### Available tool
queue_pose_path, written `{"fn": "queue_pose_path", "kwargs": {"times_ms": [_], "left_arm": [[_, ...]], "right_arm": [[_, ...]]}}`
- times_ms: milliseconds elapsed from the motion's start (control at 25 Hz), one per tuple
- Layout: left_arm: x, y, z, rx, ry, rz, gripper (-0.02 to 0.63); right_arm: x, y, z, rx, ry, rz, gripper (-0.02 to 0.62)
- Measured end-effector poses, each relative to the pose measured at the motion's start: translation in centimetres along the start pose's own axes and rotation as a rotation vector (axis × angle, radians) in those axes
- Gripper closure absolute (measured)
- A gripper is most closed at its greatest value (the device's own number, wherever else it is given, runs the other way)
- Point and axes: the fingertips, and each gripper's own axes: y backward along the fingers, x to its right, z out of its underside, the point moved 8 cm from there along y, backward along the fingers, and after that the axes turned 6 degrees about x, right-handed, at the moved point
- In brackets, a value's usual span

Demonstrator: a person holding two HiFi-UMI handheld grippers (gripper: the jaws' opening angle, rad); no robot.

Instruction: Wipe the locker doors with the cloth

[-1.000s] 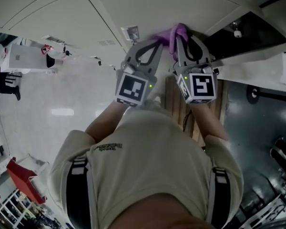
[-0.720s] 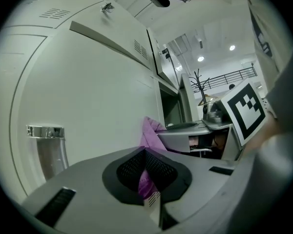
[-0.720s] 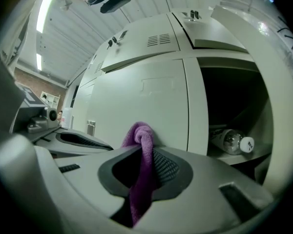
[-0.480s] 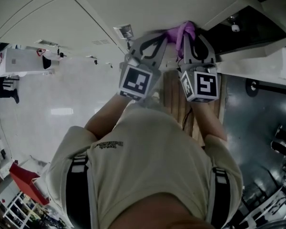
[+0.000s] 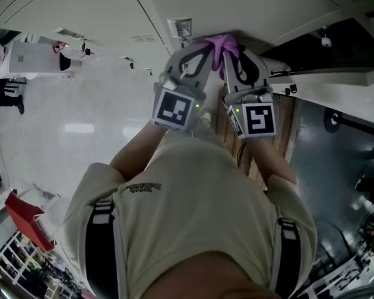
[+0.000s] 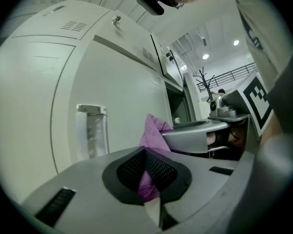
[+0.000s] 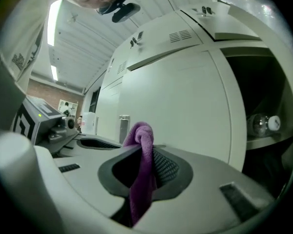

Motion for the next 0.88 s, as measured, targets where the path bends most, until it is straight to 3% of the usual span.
{"fn": "queue_pose_path", "kwargs": {"times_ms": [440, 880], "left_arm": [[-1.6, 4.5, 4.2, 0.057, -0.007, -0.137, 0.606], [-1.6, 4.2, 6.2, 0.078, -0.048, -0.133, 0.606]], "right_arm": [[-4.3, -2.9, 4.2, 0.007, 0.028, -0.133, 0.549], [-3.5, -4.6, 7.9, -0.010, 0.059, -0.113, 0.548]]}}
